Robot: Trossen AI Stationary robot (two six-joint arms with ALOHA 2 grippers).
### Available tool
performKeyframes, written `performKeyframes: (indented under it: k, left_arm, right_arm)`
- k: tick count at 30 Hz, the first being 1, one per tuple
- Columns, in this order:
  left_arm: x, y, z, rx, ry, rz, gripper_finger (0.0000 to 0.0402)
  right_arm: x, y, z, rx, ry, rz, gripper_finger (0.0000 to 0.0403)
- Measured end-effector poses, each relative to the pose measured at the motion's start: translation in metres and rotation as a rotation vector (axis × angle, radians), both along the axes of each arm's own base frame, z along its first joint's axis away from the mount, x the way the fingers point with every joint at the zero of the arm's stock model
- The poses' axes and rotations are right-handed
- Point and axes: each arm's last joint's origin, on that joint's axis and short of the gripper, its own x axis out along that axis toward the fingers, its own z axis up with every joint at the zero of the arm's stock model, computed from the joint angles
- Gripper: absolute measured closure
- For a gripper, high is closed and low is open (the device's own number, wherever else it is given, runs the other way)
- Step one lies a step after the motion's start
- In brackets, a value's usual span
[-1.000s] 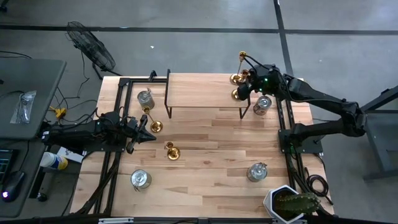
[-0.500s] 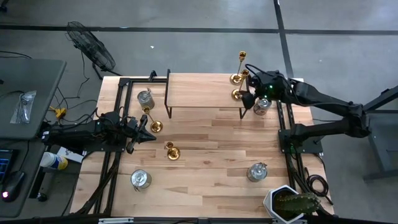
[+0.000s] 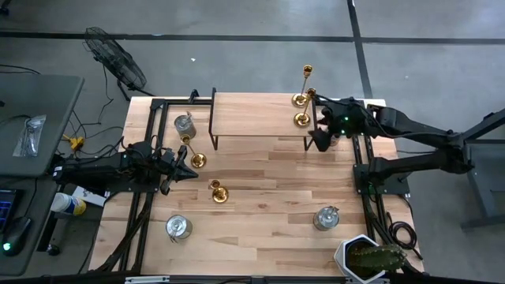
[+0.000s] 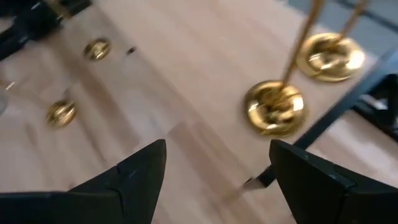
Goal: Pick & Place candle stick holders
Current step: Put the gold candle holder on the shelf
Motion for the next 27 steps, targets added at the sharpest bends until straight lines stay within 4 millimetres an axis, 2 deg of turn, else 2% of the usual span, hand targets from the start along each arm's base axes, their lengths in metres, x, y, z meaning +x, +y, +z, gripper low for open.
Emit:
performKeyframes:
  k: [4,8,12,21,27]
  left_arm:
    - [0.0,0.0,0.0,0.0,0.0,0.0,0.0402]
    - [0.0,0.0,0.0,0.0,0.0,0.0,0.0402]
    - [0.0,0.0,0.0,0.0,0.0,0.0,0.0402]
    - [0.0,0.0,0.0,0.0,0.0,0.0,0.0402]
    - [0.0,0.0,0.0,0.0,0.0,0.0,0.0402]
  right_arm:
    - [0.0,0.006,-0.005,0.021,0.029,0.115,0.0125]
    - [-0.001,0.01,-0.021,0.026,0.015,0.205,0.0125]
    - [-0.003,0.011,-0.032,0.012,-0.013,0.207,0.0125]
    - [-0.003,0.011,-0.033,-0.021,-0.024,0.224,0.0125]
    - [-0.003,0.017,-0.034,-0.004,-0.013,0.339,0.0125]
